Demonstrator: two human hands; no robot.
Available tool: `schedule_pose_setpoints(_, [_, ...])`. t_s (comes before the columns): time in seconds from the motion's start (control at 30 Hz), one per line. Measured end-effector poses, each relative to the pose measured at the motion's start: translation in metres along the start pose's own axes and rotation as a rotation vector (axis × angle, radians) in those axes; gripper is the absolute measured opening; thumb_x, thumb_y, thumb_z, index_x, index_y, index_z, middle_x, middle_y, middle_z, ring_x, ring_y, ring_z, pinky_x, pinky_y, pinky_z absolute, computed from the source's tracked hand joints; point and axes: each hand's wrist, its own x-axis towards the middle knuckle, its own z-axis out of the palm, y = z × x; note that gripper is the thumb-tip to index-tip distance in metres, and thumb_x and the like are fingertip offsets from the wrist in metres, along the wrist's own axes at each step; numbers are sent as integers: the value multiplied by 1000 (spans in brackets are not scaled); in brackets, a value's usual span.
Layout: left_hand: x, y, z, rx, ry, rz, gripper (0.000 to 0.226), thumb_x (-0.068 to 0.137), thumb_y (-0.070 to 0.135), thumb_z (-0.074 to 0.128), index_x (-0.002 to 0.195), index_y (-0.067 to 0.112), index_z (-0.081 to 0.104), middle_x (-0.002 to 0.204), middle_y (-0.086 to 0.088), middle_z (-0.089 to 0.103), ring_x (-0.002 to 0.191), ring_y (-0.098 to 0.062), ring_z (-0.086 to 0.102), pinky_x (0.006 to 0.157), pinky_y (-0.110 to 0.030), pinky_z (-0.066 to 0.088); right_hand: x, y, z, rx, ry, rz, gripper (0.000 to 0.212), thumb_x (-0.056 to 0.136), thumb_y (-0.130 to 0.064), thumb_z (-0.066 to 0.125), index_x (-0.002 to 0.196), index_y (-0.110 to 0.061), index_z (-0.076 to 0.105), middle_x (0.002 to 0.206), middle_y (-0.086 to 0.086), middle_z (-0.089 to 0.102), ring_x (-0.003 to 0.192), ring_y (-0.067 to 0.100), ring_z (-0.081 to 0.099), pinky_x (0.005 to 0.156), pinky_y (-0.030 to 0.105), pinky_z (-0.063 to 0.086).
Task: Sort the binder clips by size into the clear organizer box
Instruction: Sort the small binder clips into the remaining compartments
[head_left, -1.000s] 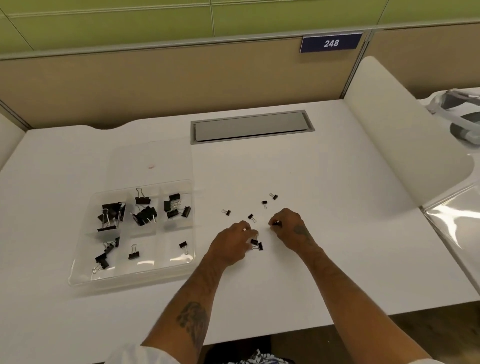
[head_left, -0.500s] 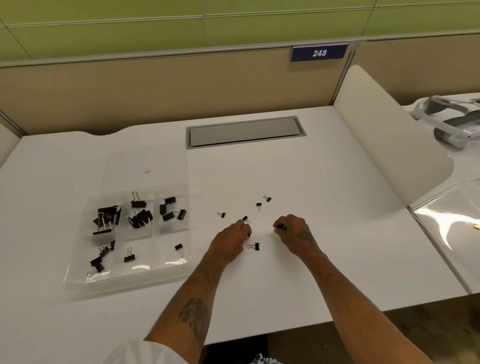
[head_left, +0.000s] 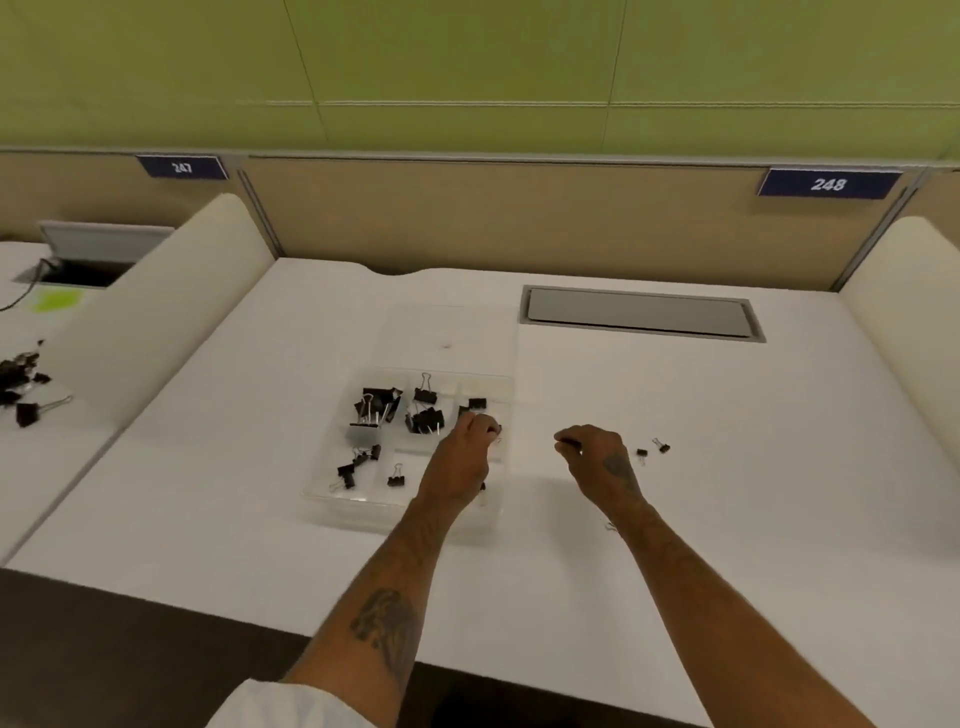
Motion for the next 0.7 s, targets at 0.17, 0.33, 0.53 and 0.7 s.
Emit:
schedule_pose_setpoints(0.17, [-21, -55, -47, -59, 47, -189, 15, 97, 17, 51, 110, 14, 58, 105, 5, 56, 89, -11, 56, 74, -24, 41, 5, -66, 48, 77, -94, -58, 11, 85, -16, 66, 92, -12, 75, 81, 3, 72, 71, 13, 64, 68, 19, 48])
schedule_pose_setpoints(0.33, [-39, -105, -75, -56, 46, -244, 15, 95, 13, 51, 104, 13, 63, 107, 0, 57, 94, -17, 57, 74, -17, 40, -2, -112, 102, 93, -120, -60, 17, 87, -12, 64, 100, -7, 73, 96, 6, 71, 86, 16, 64, 74, 16, 45])
schedule_pose_setpoints(0.53, [-40, -137, -86, -88, 46, -159, 22, 93, 6, 53, 109, 10, 68, 111, -2, 58, 99, -15, 58, 87, -21, 42, -4, -127, 123, 72, -93, 14, 16, 87, -11, 63, 101, -10, 72, 97, 3, 69, 81, 12, 61, 70, 17, 46])
schedule_pose_setpoints(0.7, [-34, -134, -78, -202, -59, -167, 18, 90, 11, 62, 105, 13, 71, 101, -4, 64, 92, -15, 62, 73, -9, 46, -12, -113, 113, 115, -59, 119, 13, 81, -7, 66, 92, -14, 69, 86, 3, 68, 68, 11, 63, 51, 10, 48])
